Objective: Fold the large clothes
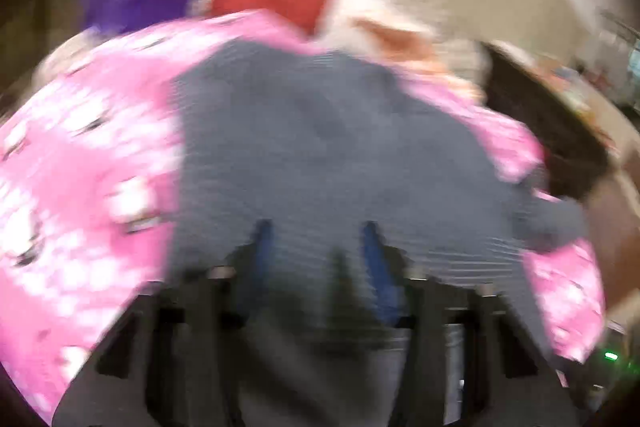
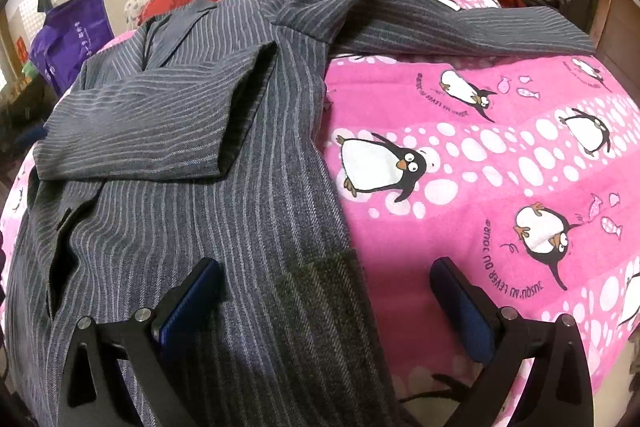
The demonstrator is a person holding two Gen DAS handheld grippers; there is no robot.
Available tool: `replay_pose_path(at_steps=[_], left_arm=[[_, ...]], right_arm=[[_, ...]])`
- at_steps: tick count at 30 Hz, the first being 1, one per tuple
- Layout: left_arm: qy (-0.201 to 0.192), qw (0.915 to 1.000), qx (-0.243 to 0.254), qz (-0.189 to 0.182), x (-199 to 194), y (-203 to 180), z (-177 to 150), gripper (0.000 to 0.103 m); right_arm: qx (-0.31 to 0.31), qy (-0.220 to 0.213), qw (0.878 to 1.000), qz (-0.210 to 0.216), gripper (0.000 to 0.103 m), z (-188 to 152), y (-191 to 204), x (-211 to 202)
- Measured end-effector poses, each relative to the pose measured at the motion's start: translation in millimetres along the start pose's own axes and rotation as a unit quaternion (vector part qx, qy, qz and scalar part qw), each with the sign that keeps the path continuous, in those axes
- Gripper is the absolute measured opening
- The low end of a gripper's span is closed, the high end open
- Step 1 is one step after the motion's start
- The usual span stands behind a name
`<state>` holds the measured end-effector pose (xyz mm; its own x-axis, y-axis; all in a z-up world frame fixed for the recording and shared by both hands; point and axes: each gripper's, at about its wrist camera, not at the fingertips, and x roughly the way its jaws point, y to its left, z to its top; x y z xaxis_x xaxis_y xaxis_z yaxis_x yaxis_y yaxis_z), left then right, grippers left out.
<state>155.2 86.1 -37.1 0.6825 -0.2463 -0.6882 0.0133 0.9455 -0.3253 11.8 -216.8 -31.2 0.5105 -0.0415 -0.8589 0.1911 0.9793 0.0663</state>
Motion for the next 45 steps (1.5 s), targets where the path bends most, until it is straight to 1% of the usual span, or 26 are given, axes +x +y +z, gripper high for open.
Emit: replay_pose_path(at_steps=[1,2,5,6,7,9,10,12,15,17,19,20,21,22,23,24,25,26,28,31,33,35,36,37,40,45], left_arm=[[0.023,0.9995,-0.017,0.011,10,14,-4,0.017],[0.041,0.9988,-0.022,0.010,19,20,-8,0.017],[0.023,0.9997,0.004,0.007,14,17,-17,0.016],[0.023,0.9997,0.003,-0.004,12,14,-19,0.017],[0.021,0.9996,-0.002,-0.017,8,13,-19,0.020],[0.008,0.9997,0.011,-0.022,-1,7,-26,0.025],[-0.001,0.9995,0.017,-0.025,-6,8,-30,0.034],[-0.015,0.9992,0.027,-0.025,-11,16,-37,0.045],[0.006,0.9994,0.007,-0.034,-1,27,-40,0.047],[0.010,0.9990,-0.005,-0.042,2,32,-38,0.047],[0.011,0.9988,-0.009,-0.046,2,33,-38,0.047],[0.011,0.9988,-0.009,-0.046,3,33,-39,0.047],[0.012,0.9989,-0.009,-0.044,3,32,-39,0.047],[0.012,0.9990,-0.008,-0.042,3,32,-39,0.047],[0.012,0.9991,-0.007,-0.040,3,32,-40,0.048],[0.012,0.9991,-0.007,-0.039,3,31,-42,0.048],[0.012,0.9991,-0.008,-0.039,4,31,-42,0.048],[0.012,0.9991,-0.010,-0.038,4,32,-41,0.048],[0.013,0.9991,-0.012,-0.038,5,32,-41,0.048],[0.014,0.9992,-0.012,-0.036,6,32,-40,0.048],[0.015,0.9992,-0.011,-0.034,7,32,-40,0.048],[0.015,0.9993,-0.010,-0.032,7,31,-40,0.048],[0.016,0.9993,-0.010,-0.032,7,31,-39,0.048],[0.016,0.9993,-0.010,-0.031,7,31,-40,0.048],[0.016,0.9993,-0.010,-0.032,8,31,-39,0.048],[0.015,0.9989,-0.017,-0.041,7,33,-38,0.048]], right_arm=[[-0.002,0.005,1.000,-0.001,0.103,2,0,1],[-0.002,0.010,1.000,0.000,0.103,4,0,2],[-0.005,0.030,1.000,0.004,0.103,10,-1,0],[-0.006,0.030,1.000,0.001,0.102,11,-2,-4],[-0.002,0.012,1.000,-0.006,0.101,13,-3,-15],[-0.005,-0.028,1.000,-0.004,0.101,21,-8,-38],[-0.011,-0.047,0.999,-0.009,0.101,26,-12,-47],[-0.022,-0.083,0.996,-0.032,0.101,42,-26,-63],[-0.006,-0.132,0.990,-0.056,0.101,74,-75,-73],[0.048,-0.157,0.984,-0.069,0.097,99,-130,-68],[0.099,-0.169,0.978,-0.075,0.082,124,-183,-60],[0.119,-0.166,0.977,-0.067,0.078,133,-204,-54],[0.140,-0.161,0.976,-0.050,0.071,144,-225,-47],[0.172,-0.154,0.973,-0.026,0.069,154,-250,-38],[0.193,-0.148,0.970,-0.016,0.069,160,-266,-29],[0.211,-0.146,0.966,-0.024,0.064,165,-281,-22],[0.232,-0.150,0.960,-0.034,0.063,168,-296,-17],[0.254,-0.151,0.955,-0.024,0.063,170,-310,-9],[0.302,-0.131,0.944,-0.001,0.063,169,-334,12],[0.321,-0.167,0.932,0.014,0.063,176,-348,20],[0.324,-0.181,0.928,0.026,0.061,180,-351,21],[0.323,-0.178,0.927,0.069,0.031,184,-350,23],[0.316,-0.171,0.931,0.069,0.012,189,-347,21],[0.294,-0.180,0.937,0.053,0.008,194,-338,10],[0.239,-0.217,0.946,0.044,0.005,204,-320,-41],[0.195,-0.280,0.940,0.002,0.005,198,-297,-135]])
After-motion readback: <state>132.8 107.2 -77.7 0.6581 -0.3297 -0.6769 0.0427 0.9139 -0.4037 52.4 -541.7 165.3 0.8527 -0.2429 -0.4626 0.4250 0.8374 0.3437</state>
